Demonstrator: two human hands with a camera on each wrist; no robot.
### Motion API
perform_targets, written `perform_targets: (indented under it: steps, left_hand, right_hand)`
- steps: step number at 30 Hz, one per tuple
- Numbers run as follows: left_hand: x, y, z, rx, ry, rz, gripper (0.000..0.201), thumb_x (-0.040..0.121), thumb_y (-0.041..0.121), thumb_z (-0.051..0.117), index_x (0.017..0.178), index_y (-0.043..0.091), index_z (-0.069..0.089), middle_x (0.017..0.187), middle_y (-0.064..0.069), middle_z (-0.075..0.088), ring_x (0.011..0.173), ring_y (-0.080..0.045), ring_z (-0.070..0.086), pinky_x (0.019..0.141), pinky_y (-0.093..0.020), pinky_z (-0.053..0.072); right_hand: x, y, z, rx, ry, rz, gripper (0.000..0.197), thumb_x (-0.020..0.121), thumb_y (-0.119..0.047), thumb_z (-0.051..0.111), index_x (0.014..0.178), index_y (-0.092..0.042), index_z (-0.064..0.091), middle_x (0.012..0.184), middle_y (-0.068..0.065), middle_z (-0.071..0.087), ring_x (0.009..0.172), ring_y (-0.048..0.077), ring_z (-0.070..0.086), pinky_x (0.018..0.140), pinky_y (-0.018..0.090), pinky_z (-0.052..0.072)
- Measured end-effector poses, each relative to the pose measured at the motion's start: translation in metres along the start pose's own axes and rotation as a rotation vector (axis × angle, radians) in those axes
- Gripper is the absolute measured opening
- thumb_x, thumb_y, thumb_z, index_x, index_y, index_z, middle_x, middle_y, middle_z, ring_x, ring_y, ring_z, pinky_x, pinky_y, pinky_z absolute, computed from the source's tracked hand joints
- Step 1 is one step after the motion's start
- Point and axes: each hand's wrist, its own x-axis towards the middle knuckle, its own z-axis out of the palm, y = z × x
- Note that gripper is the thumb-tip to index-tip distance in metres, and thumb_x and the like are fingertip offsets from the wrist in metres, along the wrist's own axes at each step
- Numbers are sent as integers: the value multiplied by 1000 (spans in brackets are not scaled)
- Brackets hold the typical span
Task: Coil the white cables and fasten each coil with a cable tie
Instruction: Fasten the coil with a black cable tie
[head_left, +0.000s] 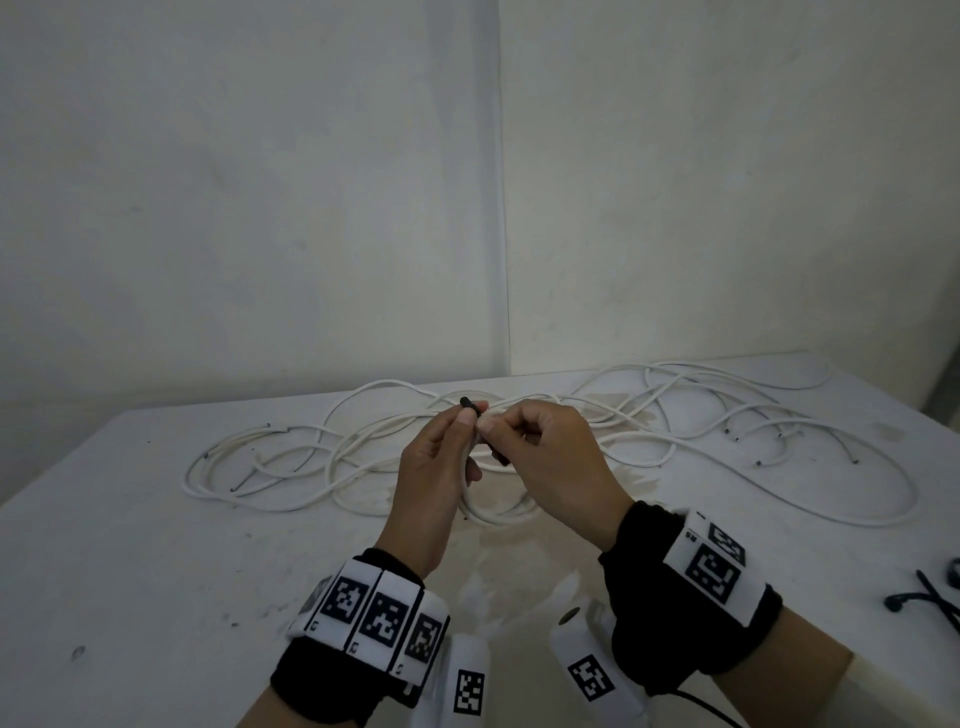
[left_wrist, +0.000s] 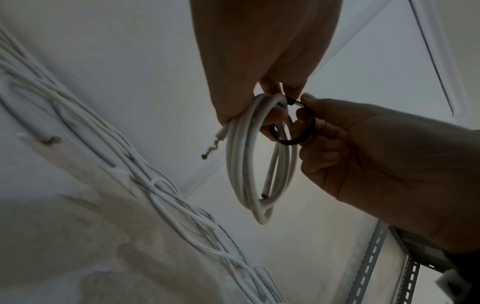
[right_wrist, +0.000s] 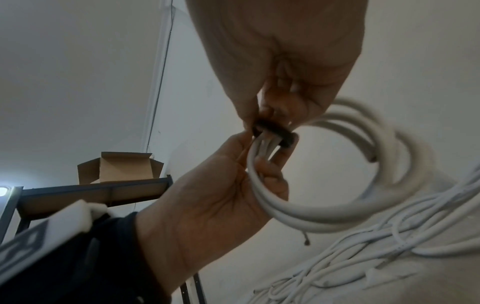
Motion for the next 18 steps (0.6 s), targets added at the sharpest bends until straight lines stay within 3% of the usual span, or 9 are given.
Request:
perform_targets:
  steps: [4,8,18]
  left_hand:
    - [2,2,-4,33,36,27,24,97,23,43,98,23,67,73,9,60,50,-2,43,55,-17,40]
    - [0,1,0,49,28,38,28,97,28,42,105,16,66,69,10,58,50,-2,42,50,-13,39]
    - [1,1,1,50,54,103,26,96,25,42,101,13,65,70,4,55,44,-1,38,47,-12,37]
  right_hand:
    - [-4,0,-2,-4,-87,-14,23,87,-17,60,65,-21,59,50,-21,54,47,2,42,51,9,33]
    - [-4,-1,2,-51,-114,-35,19,90,-16,55,71,-13,56,59,-12,50,50,3,41,53,12,35]
    - [-2,-1,4,-74,-122,-24,22,92,-18,52,71,-14,53,62,-11,50,52,3,44,55,11,36]
